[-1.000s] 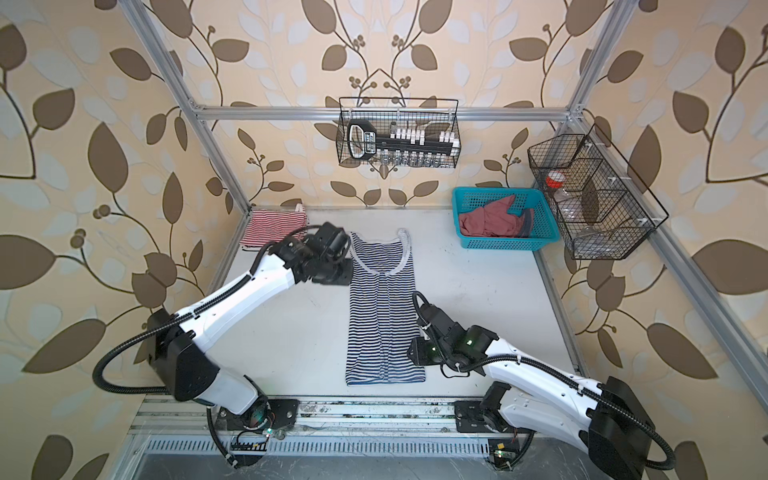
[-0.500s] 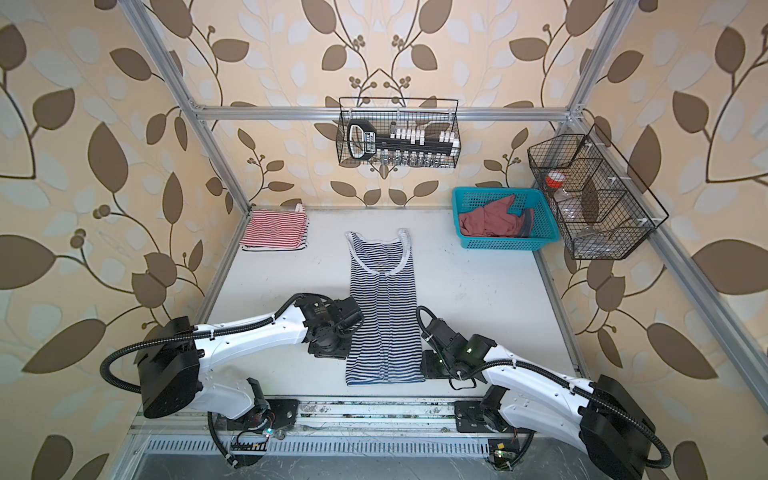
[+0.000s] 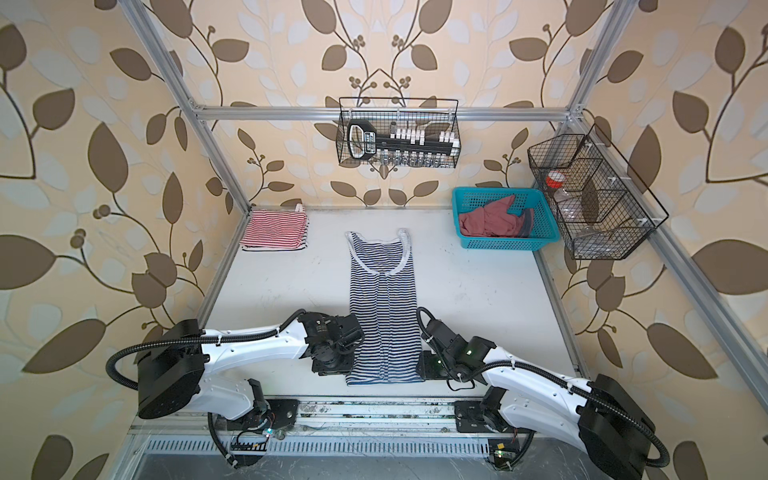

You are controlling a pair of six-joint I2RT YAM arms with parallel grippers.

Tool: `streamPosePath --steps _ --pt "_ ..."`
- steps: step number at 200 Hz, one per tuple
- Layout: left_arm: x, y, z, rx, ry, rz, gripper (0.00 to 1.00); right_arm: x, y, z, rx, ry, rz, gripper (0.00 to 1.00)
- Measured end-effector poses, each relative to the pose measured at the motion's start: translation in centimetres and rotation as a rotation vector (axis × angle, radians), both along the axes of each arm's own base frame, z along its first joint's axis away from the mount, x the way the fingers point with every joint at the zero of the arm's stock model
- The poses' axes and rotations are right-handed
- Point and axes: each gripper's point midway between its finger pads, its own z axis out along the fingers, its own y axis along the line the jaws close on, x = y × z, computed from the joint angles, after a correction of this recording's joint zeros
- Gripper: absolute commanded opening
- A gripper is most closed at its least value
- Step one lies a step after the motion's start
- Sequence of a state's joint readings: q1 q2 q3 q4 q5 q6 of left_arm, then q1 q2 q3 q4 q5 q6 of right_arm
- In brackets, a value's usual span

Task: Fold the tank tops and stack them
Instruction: 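Lay the tank top lengthwise and pull both grippers back to its near hem, then pinch the near hem corners of the striped tank top with both grippers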

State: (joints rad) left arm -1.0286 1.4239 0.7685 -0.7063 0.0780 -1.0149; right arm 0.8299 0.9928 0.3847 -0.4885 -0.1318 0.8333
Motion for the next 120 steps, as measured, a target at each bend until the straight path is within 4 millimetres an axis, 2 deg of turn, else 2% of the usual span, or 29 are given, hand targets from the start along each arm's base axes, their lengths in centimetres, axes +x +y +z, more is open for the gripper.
streamPosePath --steps 68,120 --pt "-1.1 -1.8 0.0 -0.066 0.017 -0.012 0.48 -0.3 0.6 0.0 0.037 0.0 0.009 0.44" --pt "-2.1 -1.5 -1.0 -0.051 0.044 -0.004 0.41 -0.5 0.8 -0.1 0.047 0.011 0.013 0.36"
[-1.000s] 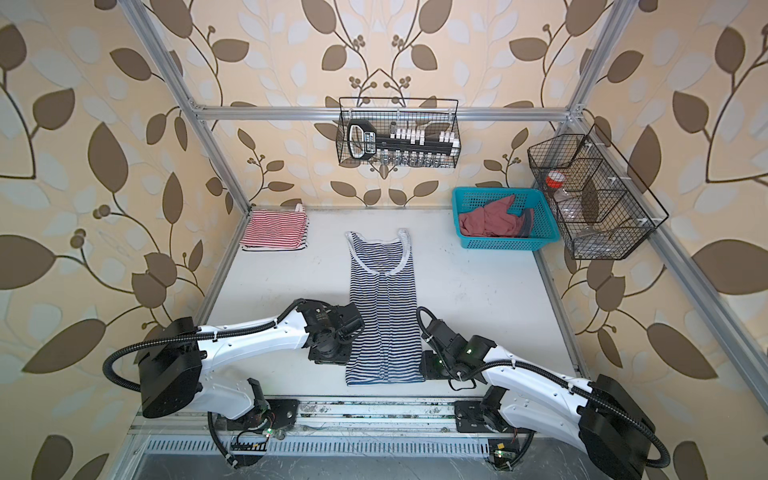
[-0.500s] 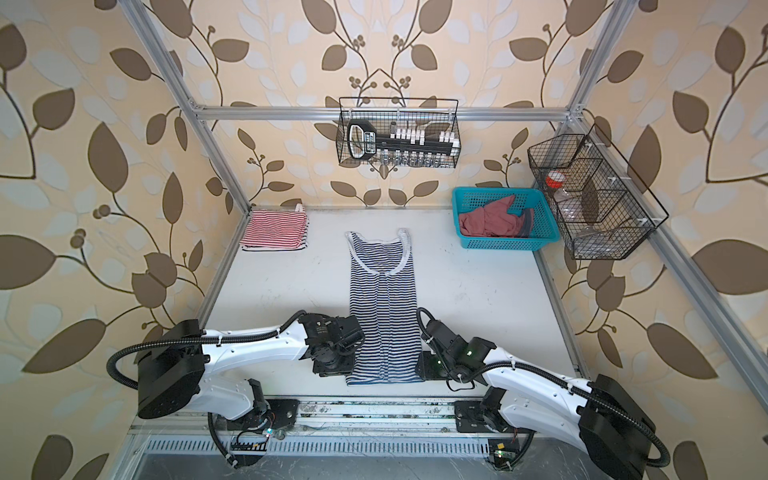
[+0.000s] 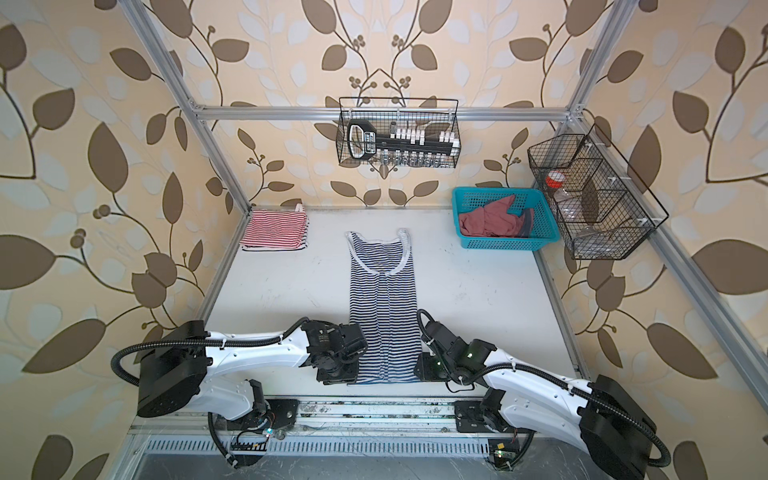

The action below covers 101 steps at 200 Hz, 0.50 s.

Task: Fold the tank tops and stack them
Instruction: 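Pinch the near hem corners of the striped tank top with both grippers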

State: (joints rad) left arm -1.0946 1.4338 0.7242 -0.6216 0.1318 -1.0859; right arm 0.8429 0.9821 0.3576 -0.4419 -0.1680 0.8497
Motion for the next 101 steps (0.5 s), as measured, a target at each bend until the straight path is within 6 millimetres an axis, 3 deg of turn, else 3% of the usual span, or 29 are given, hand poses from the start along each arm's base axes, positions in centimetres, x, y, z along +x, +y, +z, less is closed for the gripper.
streamPosePath --steps 37,91,101 --pt "-0.2 -0.41 -0.31 -0.005 0.005 0.005 0.26 -0.26 0.27 -0.16 0.015 0.006 0.008 0.27" --pt "-0.36 -0.89 -0.29 -0.026 0.009 0.002 0.0 -0.82 0.35 -0.52 0.018 0.026 0.011 0.02" --pt "-0.38 -0.89 -0.3 -0.025 0.008 0.003 0.0 -0.89 0.4 -0.5 0.02 0.028 0.016 0.0"
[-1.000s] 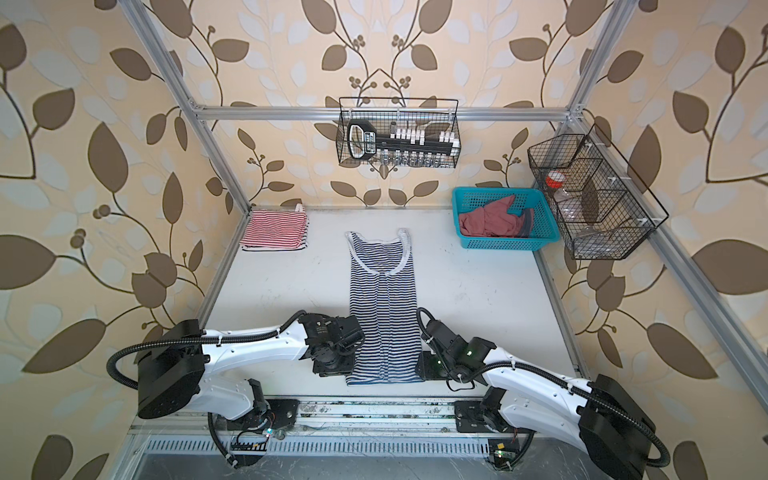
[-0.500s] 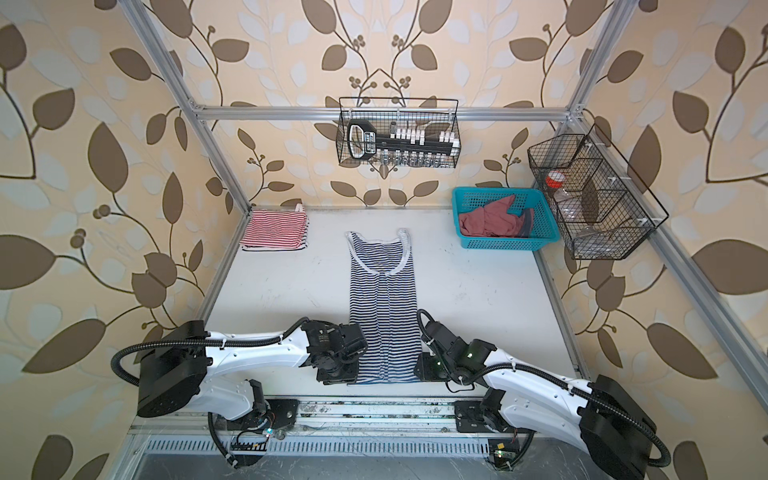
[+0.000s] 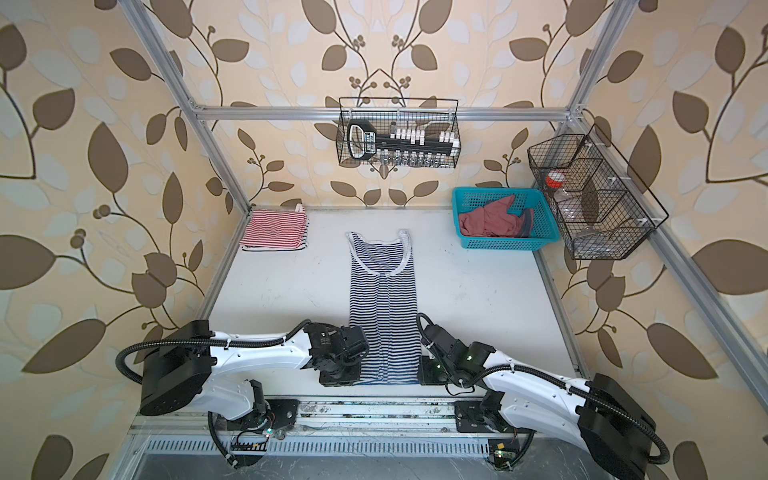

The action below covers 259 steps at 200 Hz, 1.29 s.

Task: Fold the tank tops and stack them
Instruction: 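Pinch the near hem corners of the striped tank top with both grippers, then lift the near hem with both grippers and fold it toward the straps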

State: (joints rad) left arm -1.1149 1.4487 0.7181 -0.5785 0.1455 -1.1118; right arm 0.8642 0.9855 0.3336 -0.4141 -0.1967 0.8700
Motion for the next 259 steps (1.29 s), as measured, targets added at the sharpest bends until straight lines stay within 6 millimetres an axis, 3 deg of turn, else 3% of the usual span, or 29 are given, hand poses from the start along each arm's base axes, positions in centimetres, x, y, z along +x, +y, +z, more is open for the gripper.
streamPosePath --steps 52,103,156,216,259 --pt "0.3 0.8 0.9 0.026 -0.038 0.001 0.0 -0.2 -0.1 0.6 0.002 0.0 0.003 0.0" --pt "2.5 0.0 4.2 0.037 -0.135 -0.001 0.0 1.6 1.3 4.1 0.025 -0.064 0.029 0.0" --pt "5.7 1.6 5.7 0.067 -0.169 0.043 0.0 5.6 2.1 6.7 0.016 -0.122 0.021 0.0" --pt "12.5 1.3 11.3 -0.007 -0.292 0.086 0.0 11.0 2.2 9.0 0.013 -0.175 0.006 0.0" --pt "16.0 2.4 10.3 0.045 -0.28 0.092 0.0 14.9 1.9 10.2 0.024 -0.2 -0.006 0.0"
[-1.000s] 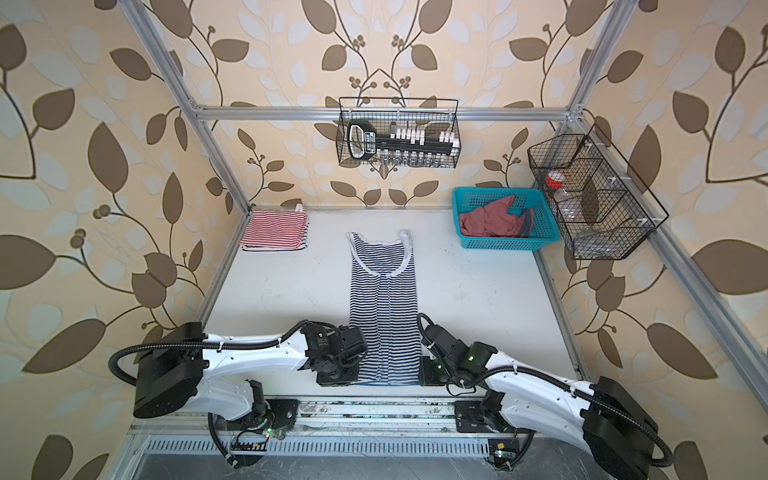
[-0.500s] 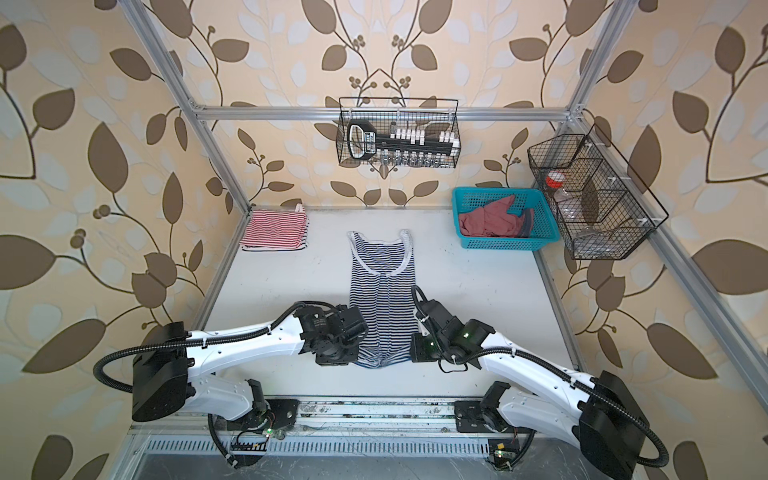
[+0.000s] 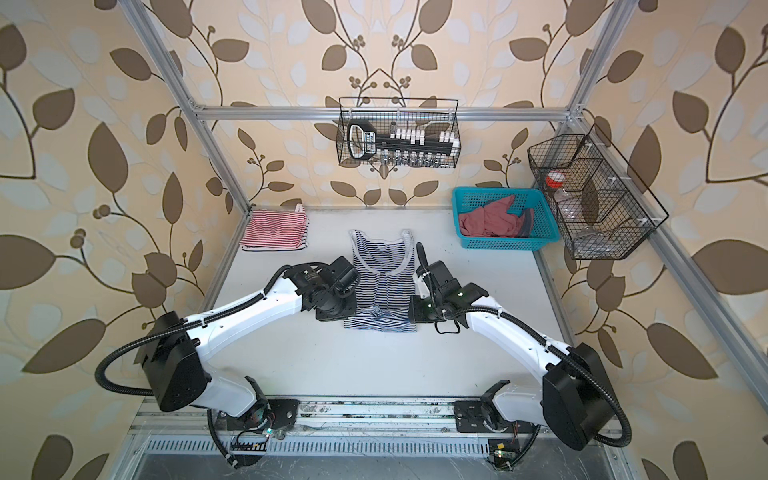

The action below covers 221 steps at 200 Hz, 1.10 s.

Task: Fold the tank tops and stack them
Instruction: 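Lift the near hem with both grippers and fold it toward the straps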

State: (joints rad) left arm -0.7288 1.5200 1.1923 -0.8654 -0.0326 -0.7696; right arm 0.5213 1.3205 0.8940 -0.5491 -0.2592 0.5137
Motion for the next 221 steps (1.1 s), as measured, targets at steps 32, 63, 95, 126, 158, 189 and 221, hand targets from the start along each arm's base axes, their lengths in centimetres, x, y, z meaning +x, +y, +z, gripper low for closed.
streamPosePath --steps 32,63,95,126,158,189,221 --pt "2.3 0.7 -0.7 0.026 0.018 0.001 0.0 2.2 0.0 0.0 0.012 0.011 0.007 0.0" --pt "4.7 0.9 -0.5 0.015 0.016 0.004 0.0 4.3 -0.1 -0.2 0.023 0.024 0.008 0.0" --pt "7.2 1.0 -0.7 0.015 0.019 0.001 0.0 6.8 0.0 0.1 0.042 0.02 0.01 0.0" --pt "8.9 1.3 -1.5 0.021 0.041 0.001 0.0 8.9 0.3 -0.5 0.054 0.036 0.013 0.0" --pt "10.6 1.2 -1.7 0.022 0.046 -0.011 0.0 9.8 0.3 -1.6 0.054 0.068 0.013 0.0" --pt "12.0 0.9 -1.7 0.015 0.047 -0.021 0.0 11.1 0.2 -1.7 0.064 0.065 0.003 0.0" --pt "12.9 0.6 -2.3 0.017 0.052 -0.037 0.0 11.8 -0.1 -2.0 0.066 0.072 -0.011 0.0"
